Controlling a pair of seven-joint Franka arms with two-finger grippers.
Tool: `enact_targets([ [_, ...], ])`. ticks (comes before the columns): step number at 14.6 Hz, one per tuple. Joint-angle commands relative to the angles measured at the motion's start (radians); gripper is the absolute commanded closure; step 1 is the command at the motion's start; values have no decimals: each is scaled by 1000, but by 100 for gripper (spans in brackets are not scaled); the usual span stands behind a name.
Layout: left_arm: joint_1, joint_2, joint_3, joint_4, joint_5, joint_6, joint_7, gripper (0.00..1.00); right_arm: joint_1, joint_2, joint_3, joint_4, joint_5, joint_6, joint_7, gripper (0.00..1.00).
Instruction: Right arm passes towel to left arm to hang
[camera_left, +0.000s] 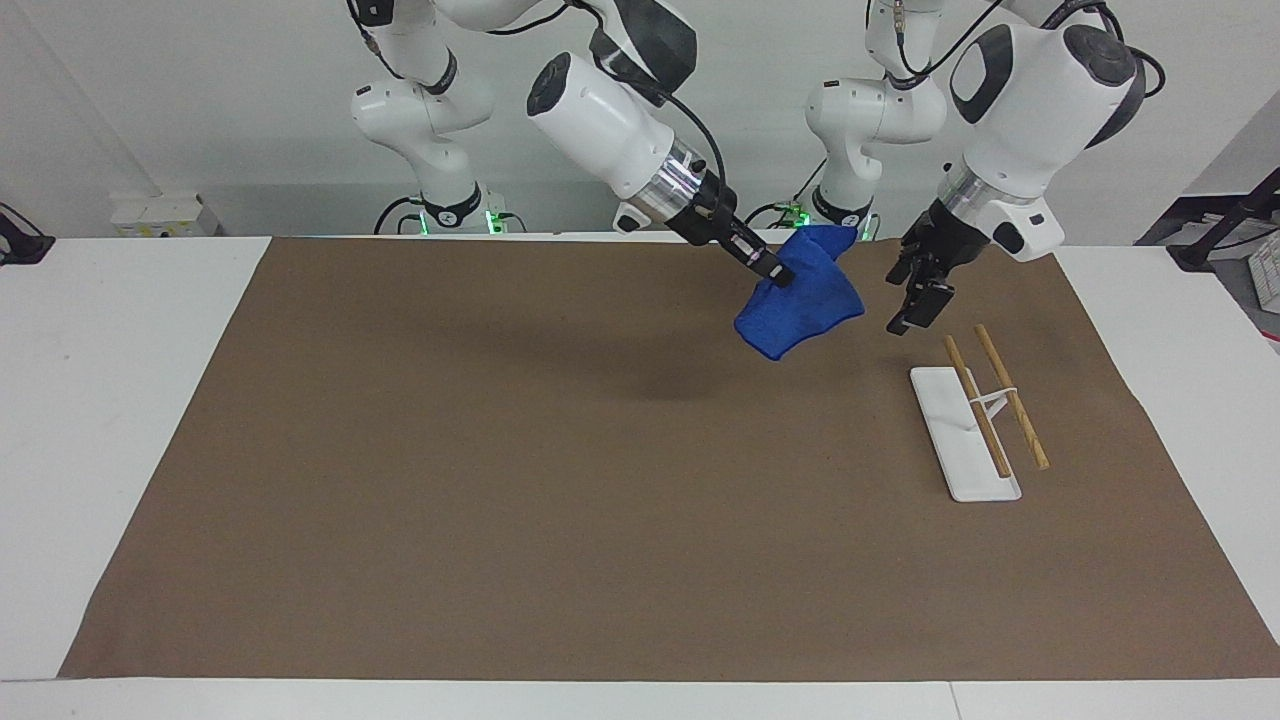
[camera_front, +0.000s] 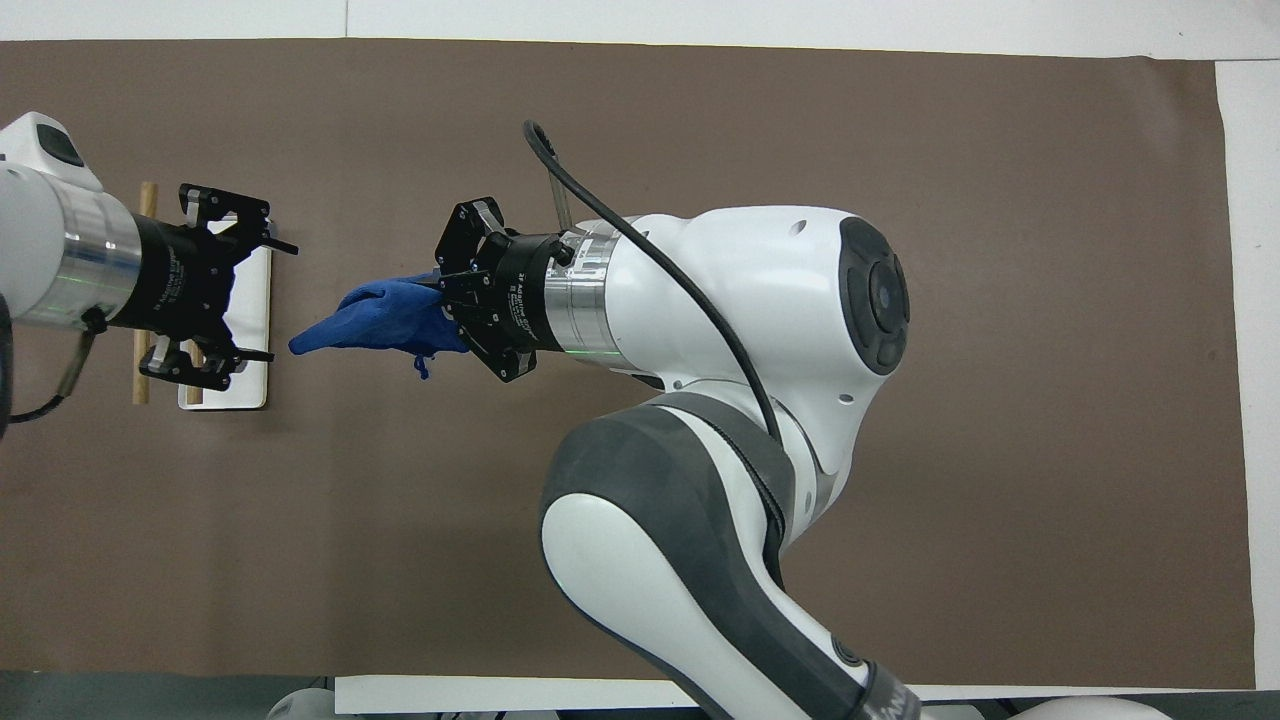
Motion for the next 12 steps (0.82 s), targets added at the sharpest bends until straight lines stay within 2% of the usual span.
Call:
enact_targets([
  [1, -47, -38, 9, -78, -33, 101, -150, 0, -11, 17, 11, 24, 0, -1, 10, 100],
  [6, -81, -49, 9, -84, -36, 41, -178, 0, -11, 17, 11, 22, -5, -4, 5, 100],
  [7, -81, -49, 9, -85, -41, 52, -192, 4, -11, 17, 11, 21, -5, -5, 5, 100],
  [10, -79, -49, 9, -107, -94, 162, -286, 35, -12, 17, 11, 21, -7, -8, 3, 100],
  [12, -79, -51, 9, -117, -113, 172, -287, 60, -12, 17, 11, 21, -8, -10, 3, 100],
])
